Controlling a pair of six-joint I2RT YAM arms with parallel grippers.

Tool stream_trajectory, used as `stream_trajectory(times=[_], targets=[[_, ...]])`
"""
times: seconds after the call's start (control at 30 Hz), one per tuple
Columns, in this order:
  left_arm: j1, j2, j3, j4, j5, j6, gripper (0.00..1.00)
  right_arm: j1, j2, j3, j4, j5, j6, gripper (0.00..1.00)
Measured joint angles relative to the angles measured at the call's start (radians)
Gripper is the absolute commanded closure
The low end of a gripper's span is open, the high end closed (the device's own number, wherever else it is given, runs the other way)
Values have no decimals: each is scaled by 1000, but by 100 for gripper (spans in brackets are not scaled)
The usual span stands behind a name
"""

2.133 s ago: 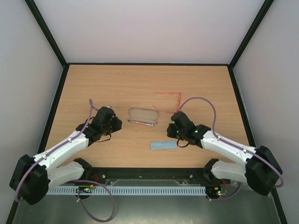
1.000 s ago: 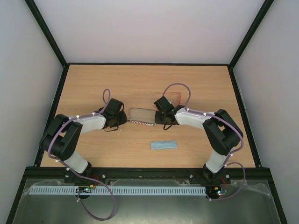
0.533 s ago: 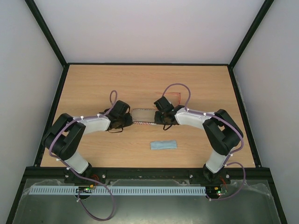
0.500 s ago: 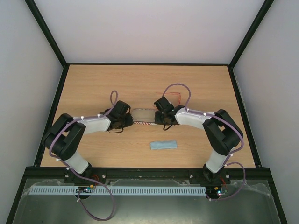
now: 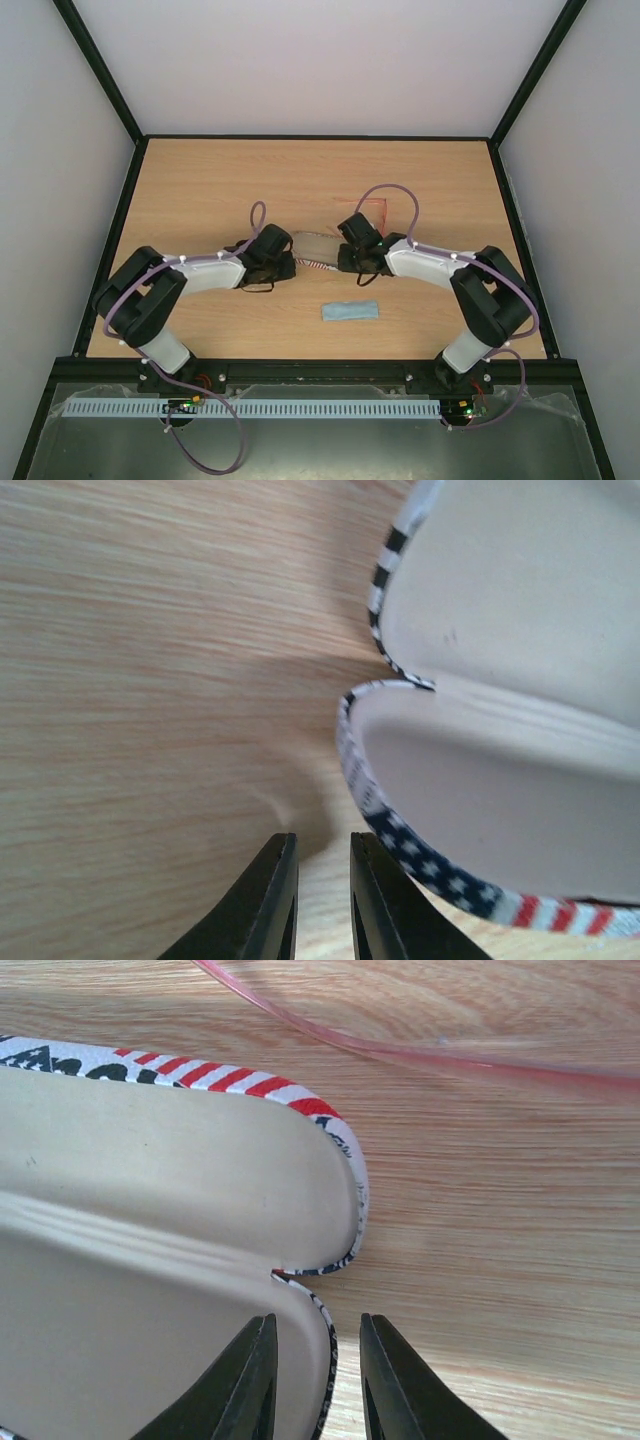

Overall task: Organize the sunglasses
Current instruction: Move the sunglasses case at the center of the board.

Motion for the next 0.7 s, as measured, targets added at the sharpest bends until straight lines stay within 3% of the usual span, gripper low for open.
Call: stream_trajectory(times=[0.23, 0.43, 0.7], targets=[[-66, -37, 4, -19, -3, -25, 82, -1, -43, -24, -10, 23, -2, 74], [-66, -166, 11, -101, -29, -26, 80, -38, -116, -24, -39, 39, -18, 73], [171, -237, 23, -147, -37, 30, 81, -67, -179, -47, -59, 56, -31, 73]])
